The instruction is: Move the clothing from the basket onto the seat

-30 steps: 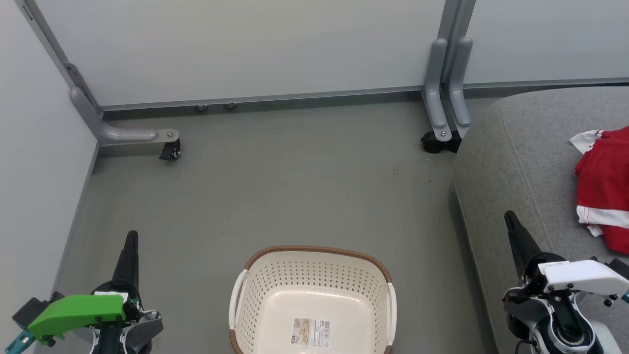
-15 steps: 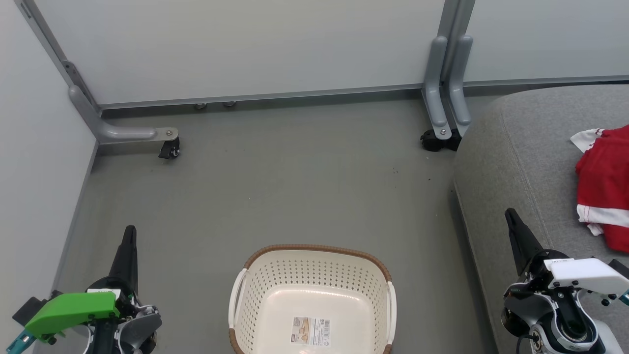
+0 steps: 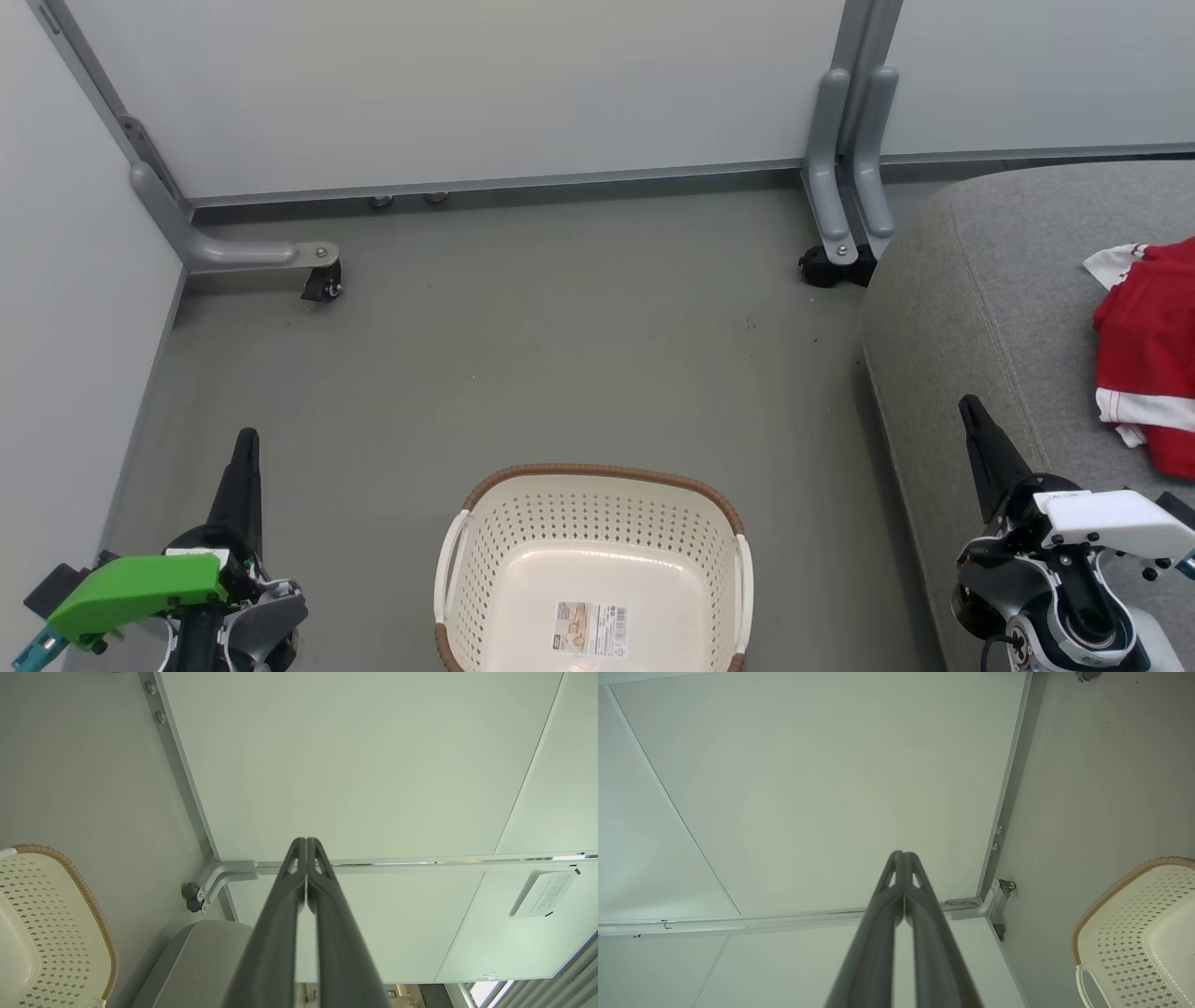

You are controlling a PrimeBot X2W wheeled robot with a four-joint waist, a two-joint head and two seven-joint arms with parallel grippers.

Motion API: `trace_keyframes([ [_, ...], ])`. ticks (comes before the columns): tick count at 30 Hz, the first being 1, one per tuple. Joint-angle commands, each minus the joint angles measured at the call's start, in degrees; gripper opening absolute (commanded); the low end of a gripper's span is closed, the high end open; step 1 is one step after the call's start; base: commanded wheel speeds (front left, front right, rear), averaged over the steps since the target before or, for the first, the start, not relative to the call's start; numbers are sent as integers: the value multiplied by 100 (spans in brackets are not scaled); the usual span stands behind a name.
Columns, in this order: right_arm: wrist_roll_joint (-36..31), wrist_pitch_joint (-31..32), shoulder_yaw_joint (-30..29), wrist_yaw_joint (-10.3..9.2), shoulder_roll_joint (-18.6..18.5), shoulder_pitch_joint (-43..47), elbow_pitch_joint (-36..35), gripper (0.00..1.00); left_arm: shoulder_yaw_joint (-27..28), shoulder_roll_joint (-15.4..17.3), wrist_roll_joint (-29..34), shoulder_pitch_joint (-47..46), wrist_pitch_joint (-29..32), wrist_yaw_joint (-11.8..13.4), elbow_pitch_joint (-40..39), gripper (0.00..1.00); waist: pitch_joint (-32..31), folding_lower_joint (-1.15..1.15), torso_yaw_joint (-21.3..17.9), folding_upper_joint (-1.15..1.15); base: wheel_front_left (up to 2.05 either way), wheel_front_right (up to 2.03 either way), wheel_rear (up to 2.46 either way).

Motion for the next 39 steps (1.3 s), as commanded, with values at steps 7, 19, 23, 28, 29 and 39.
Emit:
trace_keyframes([
  [7, -31, 25, -26, 2, 13, -43, 13, 0, 12, 0, -16, -63, 22, -33, -11, 0, 0, 0, 0, 0, 0, 0, 0],
  [19, -47, 46, -47, 2, 27, -45, 15, 0, 12, 0, -15, -63, 21, -33, -10, 0, 0, 0, 0, 0, 0, 0, 0],
  [23, -56, 54, -53, 2, 29, -46, 15, 0, 11, 0, -15, -63, 21, -33, -10, 0, 0, 0, 0, 0, 0, 0, 0],
  [28, -54, 63, -60, 2, 31, -46, 15, 0, 11, 0, -15, -63, 21, -33, -11, 0, 0, 0, 0, 0, 0, 0, 0],
  [29, -55, 63, -61, 2, 31, -46, 15, 0, 11, 0, -15, -63, 21, -33, -11, 0, 0, 0, 0, 0, 0, 0, 0],
  [39, -67, 69, -73, 2, 41, -46, 17, 0, 11, 0, -16, -63, 21, -33, -11, 0, 0, 0, 0, 0, 0, 0, 0],
])
